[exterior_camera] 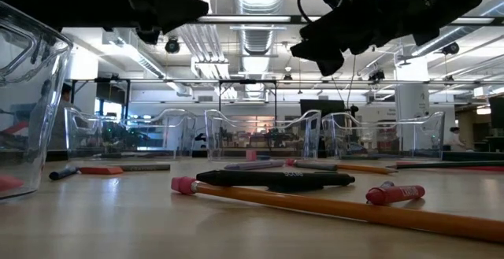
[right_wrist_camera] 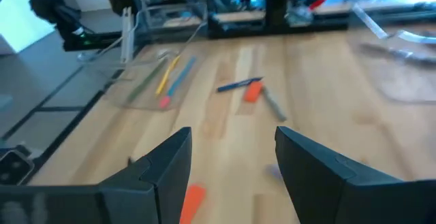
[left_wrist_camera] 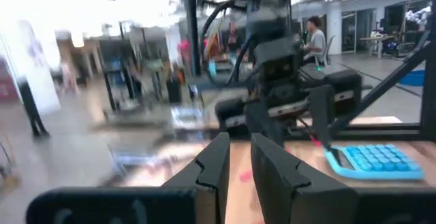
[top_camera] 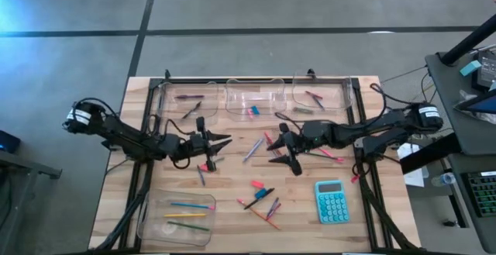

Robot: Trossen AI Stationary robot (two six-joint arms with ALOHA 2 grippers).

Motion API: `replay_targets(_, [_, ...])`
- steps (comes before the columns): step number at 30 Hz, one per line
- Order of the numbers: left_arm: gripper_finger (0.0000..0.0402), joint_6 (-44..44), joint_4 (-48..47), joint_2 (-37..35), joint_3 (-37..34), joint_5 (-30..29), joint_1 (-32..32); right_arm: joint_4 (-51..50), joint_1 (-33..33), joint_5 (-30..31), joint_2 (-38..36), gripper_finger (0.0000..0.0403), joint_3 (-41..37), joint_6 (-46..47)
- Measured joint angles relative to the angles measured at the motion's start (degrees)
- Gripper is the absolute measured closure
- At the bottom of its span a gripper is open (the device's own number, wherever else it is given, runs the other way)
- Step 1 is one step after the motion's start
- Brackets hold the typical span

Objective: Sort crayons/erasers/pens/pencils in bins
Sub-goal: Put the black ballpen into the top left transparent bin

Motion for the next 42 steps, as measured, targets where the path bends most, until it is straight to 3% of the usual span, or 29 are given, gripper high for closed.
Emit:
replay_targets(4, [0.0355, -13.6, -2.7, 1.3, 0.1, 0.0, 0.0, 0.1, 5.0, 9.7, 1.7, 0.0202, 0.0, 4.0])
replay_targets(11, [0.0355, -19.7, -4.7, -0.6, 0.4, 3.8, 0.0, -0.4, 14.0, 28.7, 3.4, 0.0202, 0.0, 13.6])
replay_targets(19, [0.0355, -27.0, -15.7, -2.9, 0.0, 11.7, -1.3, -3.7, 20.0, 44.2, 5.7, 0.0202, 0.0, 24.2])
replay_targets(30, [0.0355, -22.2, -21.1, -12.0, 0.0, 11.2, -5.8, -5.3, 23.5, 45.2, 12.2, 0.0202, 3.6, 27.3])
replay_targets(35, [0.0355, -20.2, -26.4, -17.5, 0.0, 4.7, -8.4, -14.8, 25.3, 44.6, 13.2, 0.0202, 7.9, 25.1])
replay_targets(42, [0.0355, -19.1, -26.3, -18.7, -0.1, 4.2, -9.4, -15.0, 27.3, 34.5, 16.2, 0.0202, 12.3, 16.2])
